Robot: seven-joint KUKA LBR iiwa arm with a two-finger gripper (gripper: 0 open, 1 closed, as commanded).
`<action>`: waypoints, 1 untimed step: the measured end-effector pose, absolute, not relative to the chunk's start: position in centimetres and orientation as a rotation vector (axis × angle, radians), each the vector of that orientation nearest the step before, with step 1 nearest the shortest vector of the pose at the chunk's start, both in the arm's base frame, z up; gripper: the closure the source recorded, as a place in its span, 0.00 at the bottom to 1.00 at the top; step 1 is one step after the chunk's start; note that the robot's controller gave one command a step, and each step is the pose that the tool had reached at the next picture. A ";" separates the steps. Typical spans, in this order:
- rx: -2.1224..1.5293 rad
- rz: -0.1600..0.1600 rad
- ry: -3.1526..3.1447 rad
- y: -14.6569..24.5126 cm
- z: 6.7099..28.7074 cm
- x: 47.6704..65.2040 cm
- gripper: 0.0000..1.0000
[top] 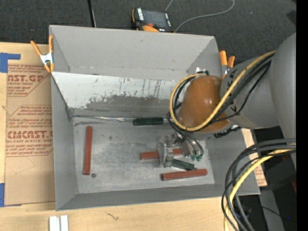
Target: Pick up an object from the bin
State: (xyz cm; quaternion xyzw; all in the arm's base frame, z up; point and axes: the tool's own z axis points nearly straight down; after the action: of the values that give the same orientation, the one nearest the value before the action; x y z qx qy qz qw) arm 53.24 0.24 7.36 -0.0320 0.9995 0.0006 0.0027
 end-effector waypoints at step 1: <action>-0.100 0.002 3.137 0.2 7.0 53.1 0.00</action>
Offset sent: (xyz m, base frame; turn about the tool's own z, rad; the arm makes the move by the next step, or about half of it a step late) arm 0.0000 0.0000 0.0000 0.0000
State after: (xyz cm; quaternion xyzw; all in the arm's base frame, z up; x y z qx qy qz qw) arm 53.08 0.22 7.04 -0.0320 0.9995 0.0006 0.0015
